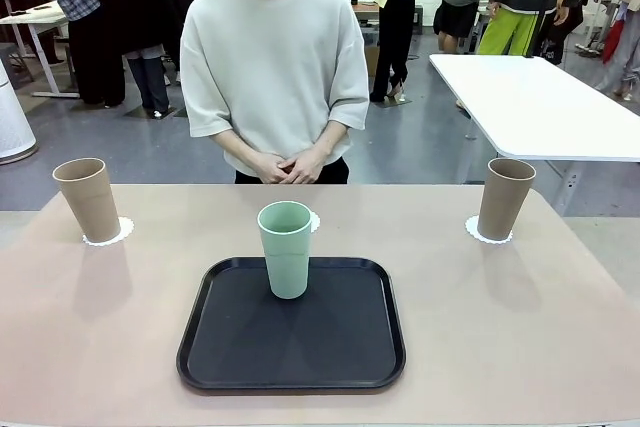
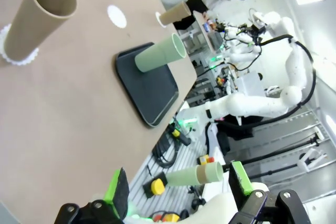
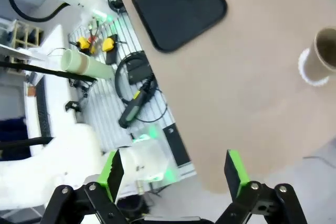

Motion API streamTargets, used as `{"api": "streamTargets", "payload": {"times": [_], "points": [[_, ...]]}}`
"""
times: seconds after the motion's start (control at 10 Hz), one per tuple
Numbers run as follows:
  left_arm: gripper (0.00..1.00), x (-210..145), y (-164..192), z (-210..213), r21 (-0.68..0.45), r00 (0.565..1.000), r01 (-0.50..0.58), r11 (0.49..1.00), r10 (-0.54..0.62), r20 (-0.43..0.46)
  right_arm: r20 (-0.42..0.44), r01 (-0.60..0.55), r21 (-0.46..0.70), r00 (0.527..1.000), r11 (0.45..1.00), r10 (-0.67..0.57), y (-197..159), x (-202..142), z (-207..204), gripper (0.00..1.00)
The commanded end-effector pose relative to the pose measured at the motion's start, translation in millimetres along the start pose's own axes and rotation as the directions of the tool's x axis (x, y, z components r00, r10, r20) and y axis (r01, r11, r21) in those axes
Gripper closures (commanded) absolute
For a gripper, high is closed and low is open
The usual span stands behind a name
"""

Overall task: Place coasters on the table and set cups on them.
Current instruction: Take one Reusable plastic cup from the Flat Tray and place it on a coaster set by the human.

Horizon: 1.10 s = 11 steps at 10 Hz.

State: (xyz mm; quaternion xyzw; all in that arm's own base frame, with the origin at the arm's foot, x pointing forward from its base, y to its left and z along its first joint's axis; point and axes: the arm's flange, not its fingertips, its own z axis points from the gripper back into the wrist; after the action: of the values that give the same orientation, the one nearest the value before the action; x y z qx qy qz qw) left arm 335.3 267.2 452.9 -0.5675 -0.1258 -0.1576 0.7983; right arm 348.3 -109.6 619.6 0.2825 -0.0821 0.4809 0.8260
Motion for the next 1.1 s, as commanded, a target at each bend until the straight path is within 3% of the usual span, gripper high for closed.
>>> {"api": "streamTargets", "payload": {"times": [0.0,0.3,0.6,1.0], "points": [[0.00,0.8,-2.4,1.2,0.014,1.000,-0.017,1.000,0.017,0.006,-0.053,-0.100,-0.087,0.994,0.991,0.096,-1.4,23.9,-56.7,0.00],[0.00,0.8,-2.4,1.2,0.014,1.000,-0.017,1.000,0.017,0.006,-0.088,-0.240,-0.109,0.969,0.965,0.231,12.3,71.7,-134.3,0.00],[0.00,0.8,-2.4,1.2,0.014,1.000,-0.017,1.000,0.017,0.006,-0.078,-0.353,-0.132,0.935,0.926,0.345,13.8,90.9,-187.8,0.00],[0.00,0.8,-2.4,1.2,0.014,1.000,-0.017,1.000,0.017,0.006,-0.129,-0.310,-0.116,0.947,0.944,0.295,16.5,94.9,-177.6,0.00]]}}
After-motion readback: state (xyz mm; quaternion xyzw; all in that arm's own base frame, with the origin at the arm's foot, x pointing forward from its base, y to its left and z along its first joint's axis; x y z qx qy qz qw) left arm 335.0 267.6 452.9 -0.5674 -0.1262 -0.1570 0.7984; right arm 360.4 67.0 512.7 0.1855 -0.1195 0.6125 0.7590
